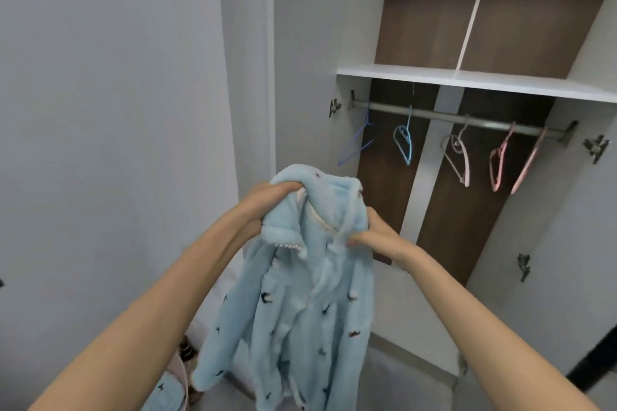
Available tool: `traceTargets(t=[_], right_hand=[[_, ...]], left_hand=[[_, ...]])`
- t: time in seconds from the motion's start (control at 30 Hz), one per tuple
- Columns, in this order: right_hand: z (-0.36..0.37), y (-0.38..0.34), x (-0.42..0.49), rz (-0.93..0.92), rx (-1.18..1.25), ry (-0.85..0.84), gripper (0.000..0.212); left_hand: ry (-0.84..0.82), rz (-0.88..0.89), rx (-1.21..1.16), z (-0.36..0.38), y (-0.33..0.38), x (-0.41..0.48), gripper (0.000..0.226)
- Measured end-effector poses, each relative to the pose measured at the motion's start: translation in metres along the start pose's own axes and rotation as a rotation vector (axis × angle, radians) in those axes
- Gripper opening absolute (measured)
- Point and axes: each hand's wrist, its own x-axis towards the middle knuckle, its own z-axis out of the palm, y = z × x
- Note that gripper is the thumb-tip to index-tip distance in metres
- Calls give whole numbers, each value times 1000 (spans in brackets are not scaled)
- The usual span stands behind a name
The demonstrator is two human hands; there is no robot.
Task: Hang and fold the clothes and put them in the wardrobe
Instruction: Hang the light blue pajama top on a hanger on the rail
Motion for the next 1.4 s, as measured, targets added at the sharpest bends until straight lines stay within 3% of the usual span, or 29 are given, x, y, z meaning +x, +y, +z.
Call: traceTargets(t=[0.07, 0.13, 0.2, 0.27, 0.3, 0.47, 0.73, 0.87, 0.97, 1.13, 1.4], right_hand=[[16, -4, -3, -32, 100, -126, 80], [32, -8, -1, -101, 172, -80, 84], [48, -9, 6, -174, 161, 8, 63], [53, -9, 10, -133, 65, 79, 30], [51, -9, 14, -82, 9, 131, 23], [20, -4, 32, 21, 19, 466, 23], [13, -10, 55, -10, 70, 683, 14], [-7, -5, 65, -55, 99, 668, 11], [-28, 5, 78, -30, 50, 661, 14], [-64, 36, 111, 72, -17, 611, 26], [-126, 96, 201, 138, -55, 476, 26]], left_hand=[[-22, 19, 73, 6, -1, 0, 14], [-21, 29, 150, 7, -1, 0, 14], [-28, 30, 180, 2, -3, 3, 16], [-45, 35, 183, -9, -4, 4, 17], [-53, 42, 184, -16, -6, 6, 16], [-134, 24, 165, -51, -19, 18, 8], [-155, -35, 304, -38, -38, 54, 6], [-248, -60, 291, -18, -38, 81, 26], [-279, -115, 127, 3, -34, 104, 45], [-317, -12, 41, 51, -28, 145, 26], [-212, 135, 74, 134, -25, 236, 26]])
